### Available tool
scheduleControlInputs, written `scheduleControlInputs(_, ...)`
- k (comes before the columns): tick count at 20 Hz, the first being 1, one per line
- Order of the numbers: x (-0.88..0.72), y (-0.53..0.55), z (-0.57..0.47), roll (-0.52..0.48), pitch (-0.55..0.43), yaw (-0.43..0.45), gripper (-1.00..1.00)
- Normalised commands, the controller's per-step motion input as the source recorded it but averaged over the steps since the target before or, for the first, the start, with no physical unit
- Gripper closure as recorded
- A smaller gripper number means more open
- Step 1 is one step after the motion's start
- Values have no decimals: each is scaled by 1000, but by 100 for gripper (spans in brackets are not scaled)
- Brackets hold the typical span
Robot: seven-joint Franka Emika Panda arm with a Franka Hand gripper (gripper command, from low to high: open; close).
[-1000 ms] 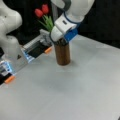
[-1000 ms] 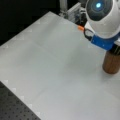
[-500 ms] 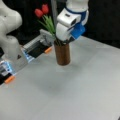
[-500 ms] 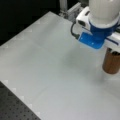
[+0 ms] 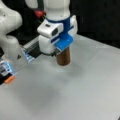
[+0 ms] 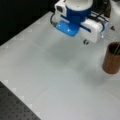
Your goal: Flower insertion into a vase
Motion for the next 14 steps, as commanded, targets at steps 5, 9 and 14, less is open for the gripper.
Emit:
scheduleControlInputs(5,-111,-85,-66,-44,-155,69,-100)
scheduleControlInputs(9,-56,133,-7,-61,-83,-21,-100)
scheduleControlInputs(14,-36,119,-19,-21,-86,61,-100)
